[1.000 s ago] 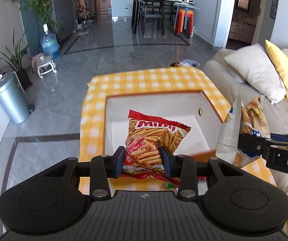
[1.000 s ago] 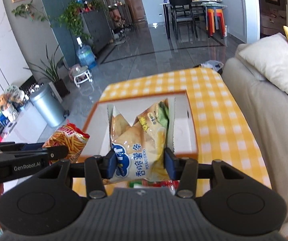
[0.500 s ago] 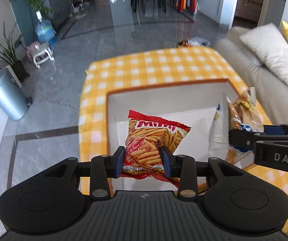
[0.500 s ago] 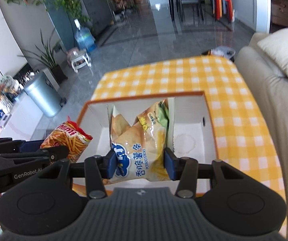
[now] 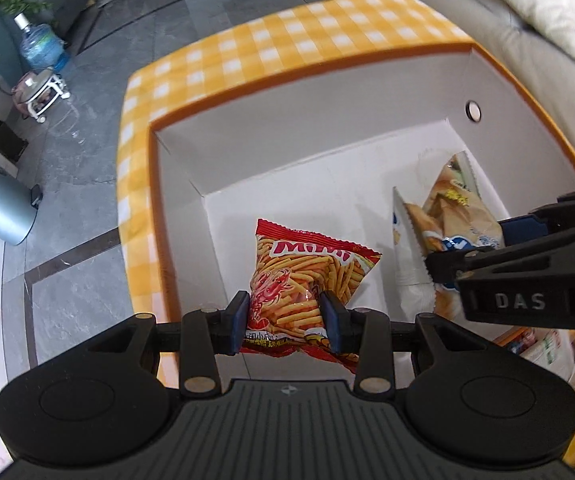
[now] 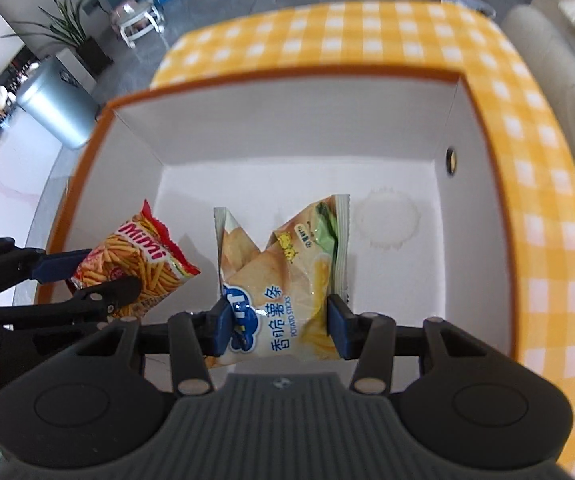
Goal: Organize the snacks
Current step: 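Carry both bags over the orange box and lower them inside, then open both tools to release the bags and lift out of the box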
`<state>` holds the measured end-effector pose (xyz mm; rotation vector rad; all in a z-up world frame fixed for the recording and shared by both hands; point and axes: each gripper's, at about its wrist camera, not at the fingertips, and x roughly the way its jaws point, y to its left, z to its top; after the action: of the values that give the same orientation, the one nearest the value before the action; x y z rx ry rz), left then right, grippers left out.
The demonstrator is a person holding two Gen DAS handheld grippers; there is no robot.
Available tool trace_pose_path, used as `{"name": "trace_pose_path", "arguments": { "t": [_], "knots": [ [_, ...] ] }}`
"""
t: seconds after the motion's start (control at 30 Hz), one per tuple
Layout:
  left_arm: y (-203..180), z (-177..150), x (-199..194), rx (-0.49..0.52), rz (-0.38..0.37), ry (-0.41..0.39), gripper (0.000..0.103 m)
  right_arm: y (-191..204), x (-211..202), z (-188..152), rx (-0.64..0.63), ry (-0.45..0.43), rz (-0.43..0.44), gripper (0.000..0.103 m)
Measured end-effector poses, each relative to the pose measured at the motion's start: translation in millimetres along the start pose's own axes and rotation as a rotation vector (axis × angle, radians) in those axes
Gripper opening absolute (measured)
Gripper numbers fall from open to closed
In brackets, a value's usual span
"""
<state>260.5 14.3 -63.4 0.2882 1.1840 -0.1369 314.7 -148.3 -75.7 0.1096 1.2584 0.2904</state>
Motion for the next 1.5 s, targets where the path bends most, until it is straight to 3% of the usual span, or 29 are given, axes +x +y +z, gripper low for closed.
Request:
{"name": "trace_pose_path", "arguments": {
  "t": [0.3,0.67,0.73,1.03,1.5],
  "knots": [
    [-12,-1,17,0.047,0.002,0.042,0.043,1,40,2,0.006,0.102,-0.029,0.047],
    [-11,-4,21,0.032,0.004,0.075,0.045,5,46,7,0.019,0.121,-0.043,0.048],
    [-10,-4,19,0.031,0.012,0.070,0.048,5,44,6,0.023,0.119,-0.051,0.053],
    [-5,-11,-13,-0.009,0.020,-0.016,0.061,11,17,5,0.020,0.045,-0.088,0.069],
    [-5,-48,-100,-0.136,-0.021,-0.243,0.063,14,-76,-37,0.016,-0.206,-0.069,0.070]
  ]
}}
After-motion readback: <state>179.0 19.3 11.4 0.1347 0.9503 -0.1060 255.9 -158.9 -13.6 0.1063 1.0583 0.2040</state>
